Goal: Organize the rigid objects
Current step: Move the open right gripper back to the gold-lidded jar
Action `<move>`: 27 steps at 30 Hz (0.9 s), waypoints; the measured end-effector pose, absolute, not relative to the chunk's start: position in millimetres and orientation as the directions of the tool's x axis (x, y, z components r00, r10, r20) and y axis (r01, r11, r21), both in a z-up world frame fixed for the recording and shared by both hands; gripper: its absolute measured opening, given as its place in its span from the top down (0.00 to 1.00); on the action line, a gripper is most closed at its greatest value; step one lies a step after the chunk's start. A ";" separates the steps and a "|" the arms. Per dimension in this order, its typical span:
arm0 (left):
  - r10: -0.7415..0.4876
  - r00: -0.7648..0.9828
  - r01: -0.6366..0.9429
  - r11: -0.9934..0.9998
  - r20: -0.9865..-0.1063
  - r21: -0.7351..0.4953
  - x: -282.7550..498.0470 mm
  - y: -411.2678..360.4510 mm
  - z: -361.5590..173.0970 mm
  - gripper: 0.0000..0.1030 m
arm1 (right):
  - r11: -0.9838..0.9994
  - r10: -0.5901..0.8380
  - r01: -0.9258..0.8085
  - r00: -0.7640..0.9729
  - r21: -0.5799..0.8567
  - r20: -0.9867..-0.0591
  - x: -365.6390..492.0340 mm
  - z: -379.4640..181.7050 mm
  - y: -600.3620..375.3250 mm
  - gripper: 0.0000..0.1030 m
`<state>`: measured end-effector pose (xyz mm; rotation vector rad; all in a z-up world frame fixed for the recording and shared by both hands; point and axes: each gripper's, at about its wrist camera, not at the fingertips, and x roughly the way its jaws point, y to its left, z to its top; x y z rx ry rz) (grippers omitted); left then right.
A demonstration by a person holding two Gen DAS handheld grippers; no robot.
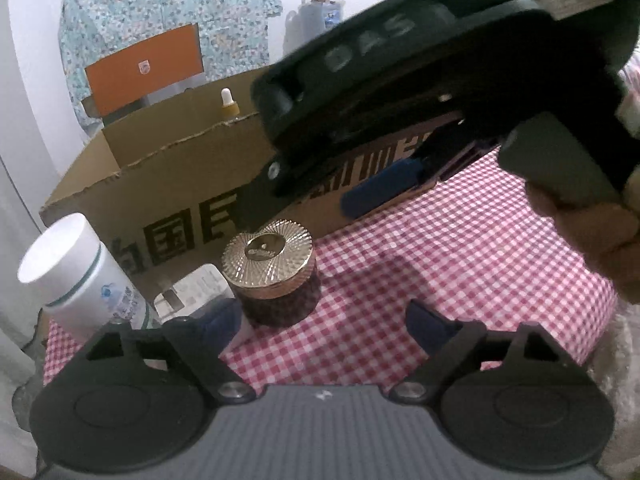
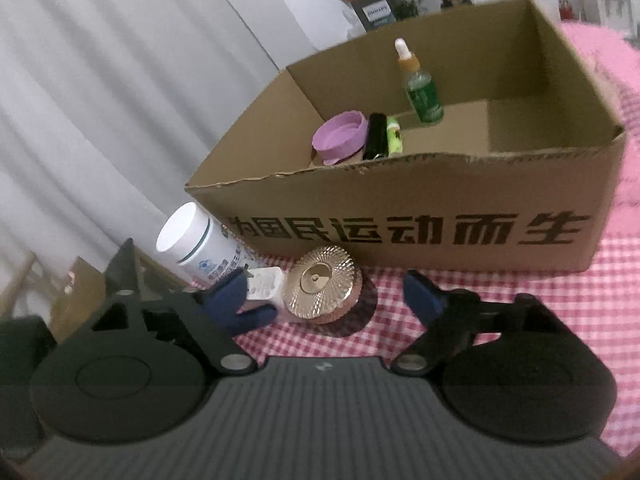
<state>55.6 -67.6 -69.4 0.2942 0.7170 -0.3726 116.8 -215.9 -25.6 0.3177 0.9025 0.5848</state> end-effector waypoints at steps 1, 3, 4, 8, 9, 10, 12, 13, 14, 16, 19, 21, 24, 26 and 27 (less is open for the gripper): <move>-0.227 0.691 0.425 0.896 -0.686 0.131 57.3 -67.5 -70.5 0.12 | 0.794 0.607 -0.335 0.469 0.507 -0.641 121.9 -31.0 -214.0 0.31; -0.226 0.694 0.423 0.897 -0.684 0.133 58.9 -67.4 -72.3 0.12 | 0.792 0.609 -0.319 0.455 0.520 -0.649 128.3 -36.9 -212.3 0.39; -0.226 0.695 0.424 0.896 -0.682 0.135 59.6 -67.6 -72.8 0.12 | 0.790 0.612 -0.315 0.445 0.525 -0.654 132.0 -40.6 -210.3 0.44; -0.240 0.695 0.435 0.891 -0.678 0.130 64.2 -67.9 -73.1 0.12 | 0.781 0.624 -0.303 0.412 0.546 -0.664 140.8 -48.5 -205.8 0.56; -0.240 0.695 0.433 0.892 -0.678 0.129 65.4 -68.6 -72.8 0.12 | 0.782 0.623 -0.300 0.407 0.547 -0.668 142.0 -49.8 -204.8 0.56; -0.241 0.695 0.434 0.892 -0.677 0.128 65.8 -68.7 -72.5 0.12 | 0.784 0.620 -0.303 0.406 0.541 -0.671 142.2 -49.9 -203.5 0.57; -0.250 0.690 0.444 0.887 -0.679 0.124 65.3 -69.5 -71.5 0.12 | 0.788 0.616 -0.306 0.406 0.534 -0.675 140.7 -48.1 -205.0 0.57; -0.257 0.687 0.451 0.884 -0.680 0.122 65.4 -70.6 -71.0 0.12 | 0.790 0.613 -0.308 0.404 0.531 -0.679 140.0 -47.4 -205.1 0.57; -0.265 0.683 0.459 0.881 -0.680 0.117 64.0 -71.1 -70.2 0.12 | 0.792 0.611 -0.309 0.403 0.527 -0.682 140.0 -46.8 -205.3 0.57; -0.284 0.675 0.476 0.872 -0.681 0.109 61.8 -74.6 -67.7 0.12 | 0.797 0.605 -0.308 0.399 0.520 -0.689 136.8 -45.2 -208.9 0.57; -0.342 0.652 0.533 0.842 -0.677 0.088 57.2 -85.0 -67.2 0.14 | 0.804 0.594 -0.302 0.399 0.512 -0.698 130.6 -42.9 -215.9 0.56; -0.387 0.627 0.580 0.811 -0.676 0.073 53.3 -94.3 -67.1 0.18 | 0.798 0.603 -0.299 0.394 0.524 -0.694 125.3 -42.6 -222.4 0.56; -0.381 0.646 0.594 0.796 -0.662 0.122 46.0 -105.1 -66.4 0.18 | 0.802 0.597 -0.291 0.406 0.522 -0.692 115.0 -39.7 -231.9 0.56; -0.355 0.674 0.574 0.804 -0.647 0.156 43.1 -105.3 -65.8 0.18 | 0.811 0.585 -0.283 0.436 0.513 -0.684 110.2 -35.6 -240.2 0.56; -0.341 0.686 0.559 0.812 -0.643 0.167 42.8 -103.7 -65.3 0.18 | 0.810 0.584 -0.273 0.448 0.518 -0.677 109.9 -34.0 -245.4 0.56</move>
